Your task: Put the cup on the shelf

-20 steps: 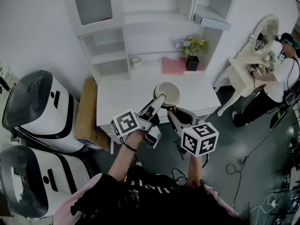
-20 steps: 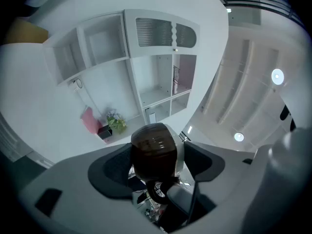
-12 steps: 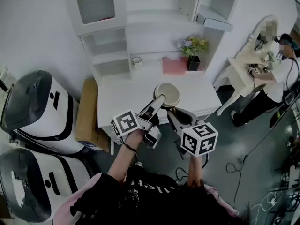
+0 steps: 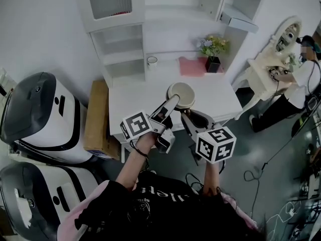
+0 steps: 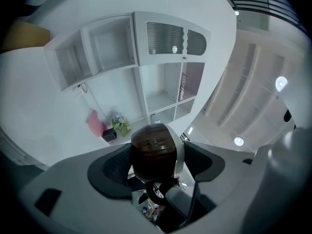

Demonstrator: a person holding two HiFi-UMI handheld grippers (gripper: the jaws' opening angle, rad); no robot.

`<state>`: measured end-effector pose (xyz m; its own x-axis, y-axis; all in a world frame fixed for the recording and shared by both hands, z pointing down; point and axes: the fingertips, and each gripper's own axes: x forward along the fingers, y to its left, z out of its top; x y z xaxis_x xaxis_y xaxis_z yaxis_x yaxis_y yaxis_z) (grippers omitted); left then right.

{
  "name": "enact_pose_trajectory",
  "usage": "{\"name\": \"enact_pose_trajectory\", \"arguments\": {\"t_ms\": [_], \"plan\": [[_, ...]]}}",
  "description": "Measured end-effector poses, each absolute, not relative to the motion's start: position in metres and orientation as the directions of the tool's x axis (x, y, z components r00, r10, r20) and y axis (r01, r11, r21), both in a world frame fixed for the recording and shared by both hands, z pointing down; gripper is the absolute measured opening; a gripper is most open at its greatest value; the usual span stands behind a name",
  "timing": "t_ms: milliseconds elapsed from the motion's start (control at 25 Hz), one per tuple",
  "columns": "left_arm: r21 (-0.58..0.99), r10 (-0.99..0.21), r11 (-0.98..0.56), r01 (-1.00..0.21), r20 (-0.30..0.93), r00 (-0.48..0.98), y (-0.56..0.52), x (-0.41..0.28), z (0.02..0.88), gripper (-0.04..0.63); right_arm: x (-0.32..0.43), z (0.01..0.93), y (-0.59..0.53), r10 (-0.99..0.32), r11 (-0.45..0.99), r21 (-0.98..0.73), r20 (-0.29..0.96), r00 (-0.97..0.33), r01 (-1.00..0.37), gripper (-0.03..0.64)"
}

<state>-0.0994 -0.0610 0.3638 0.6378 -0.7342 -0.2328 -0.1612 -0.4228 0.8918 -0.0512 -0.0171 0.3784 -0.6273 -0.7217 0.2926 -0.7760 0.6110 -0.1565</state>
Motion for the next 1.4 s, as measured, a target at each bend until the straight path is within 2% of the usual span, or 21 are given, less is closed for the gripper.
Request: {"name": "enact_pose_trajectory", "arguments": {"t_ms": [560, 960, 1400], "plan": [[0.907, -0.696, -0.409, -0.103, -0.237, 0.677, -0.102, -0.123, 0.372, 0.341, -0.077, 0.384, -0.055, -0.748, 0.576, -0.124, 0.319, -0.582, -0.808, 0.092], [0.882, -0.688, -0.460, -0.102, -0.282, 0.669, -0.186, -0.082, 0.340, 0.341, -0.036, 0.353, -0.141, -0.759, 0.594, -0.068, 0.282, -0.586, -0.802, 0.092], [0.888, -0.764, -0.445, -0.113, -0.311, 0.565, -0.309, -0.018, 0.310, 0.341, 0.033, 0.322, -0.273, -0.666, 0.720, -0.008, 0.274, -0.694, -0.694, 0.092]]}}
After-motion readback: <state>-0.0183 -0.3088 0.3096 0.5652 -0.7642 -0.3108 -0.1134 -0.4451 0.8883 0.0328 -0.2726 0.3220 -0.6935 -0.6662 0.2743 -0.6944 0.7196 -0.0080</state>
